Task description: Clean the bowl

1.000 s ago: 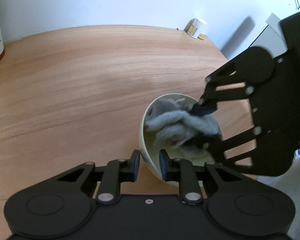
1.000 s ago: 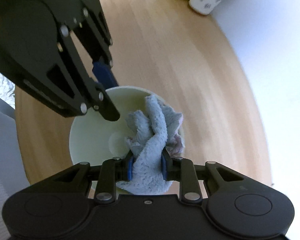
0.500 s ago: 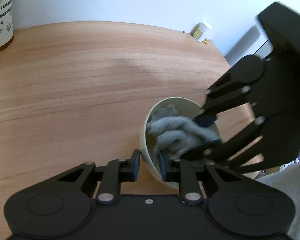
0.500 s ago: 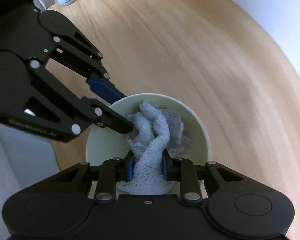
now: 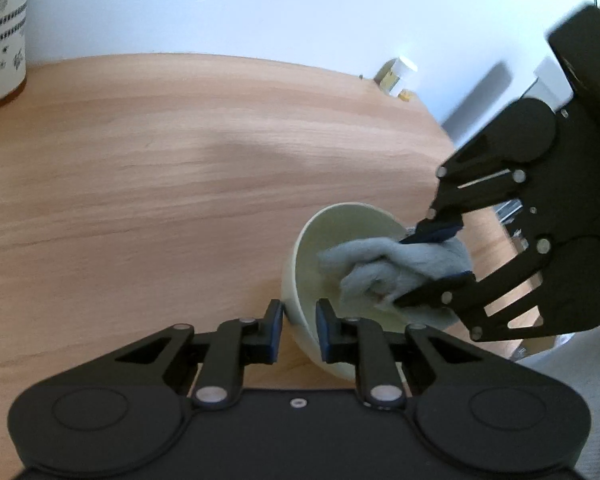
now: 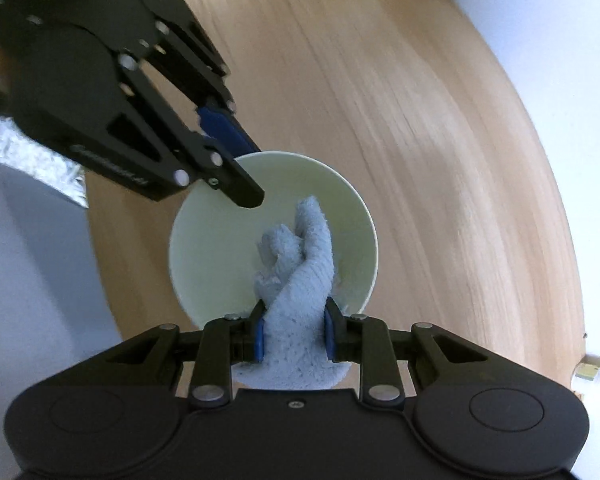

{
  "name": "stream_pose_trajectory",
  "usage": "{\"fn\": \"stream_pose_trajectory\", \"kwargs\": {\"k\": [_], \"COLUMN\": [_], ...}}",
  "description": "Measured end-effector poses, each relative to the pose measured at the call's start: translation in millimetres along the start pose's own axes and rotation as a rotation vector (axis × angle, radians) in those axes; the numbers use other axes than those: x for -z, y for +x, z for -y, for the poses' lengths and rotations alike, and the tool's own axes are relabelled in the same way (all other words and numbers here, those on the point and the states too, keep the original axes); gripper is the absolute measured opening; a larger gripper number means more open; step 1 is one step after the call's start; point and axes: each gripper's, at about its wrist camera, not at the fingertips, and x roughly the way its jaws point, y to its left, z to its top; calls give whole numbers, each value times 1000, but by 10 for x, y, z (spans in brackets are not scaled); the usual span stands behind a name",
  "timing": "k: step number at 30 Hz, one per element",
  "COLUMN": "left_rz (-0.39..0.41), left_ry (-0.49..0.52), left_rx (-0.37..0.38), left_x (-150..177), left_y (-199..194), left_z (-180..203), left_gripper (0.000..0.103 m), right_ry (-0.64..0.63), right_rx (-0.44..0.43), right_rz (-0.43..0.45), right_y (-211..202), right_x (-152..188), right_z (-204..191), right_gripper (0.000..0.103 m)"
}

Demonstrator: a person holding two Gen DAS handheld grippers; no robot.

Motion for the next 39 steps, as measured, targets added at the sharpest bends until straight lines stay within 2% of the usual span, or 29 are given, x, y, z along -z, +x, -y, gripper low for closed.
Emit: {"fn": "stream_pose_trajectory", "kwargs": {"k": [2, 5, 13, 19, 21, 23, 26, 30, 34, 37, 39], "left_rz": [5, 5, 0, -2, 4, 13, 18, 25, 29, 30, 28], "left_ry": [-28, -52, -122, -116, -124, -133, -138, -145, -142, -145, -150], "left_rx": [7, 12, 31, 18, 15, 13, 6, -1, -5, -4, -7], "left_x": [14, 22, 34, 16, 0, -6, -21, -35, -36, -50, -62], "left_y": [-6, -6, -34, -53, -35, -27, -8, 3, -12, -13, 0], "left_z": [-16, -20, -92, -79, -63, -62, -54, -54, -80, -87, -83], "left_gripper": [17, 17, 16, 16, 15, 15, 14, 14, 14, 15, 15], "right_ry": [-22, -52, -3, 151, 223, 301, 328, 353, 332, 268, 246], "right_rx": [3, -1, -56, -132, -186, -260, -302, -339, -326, -311, -293], "right_rz": [-14, -31, -3, 79, 85, 109, 122, 79, 37, 28, 12], "right_y": [30, 94, 269, 293, 257, 119, -66, -121, -36, 39, 46], "right_x": [1, -202, -303, -380, -381, -359, -338, -338, -422, -303, 138], "right_z": [-99, -118, -112, 33, 122, 239, 304, 313, 156, 90, -3], "right_gripper": [30, 30, 30, 30, 30, 30, 30, 30, 30, 30, 30]}}
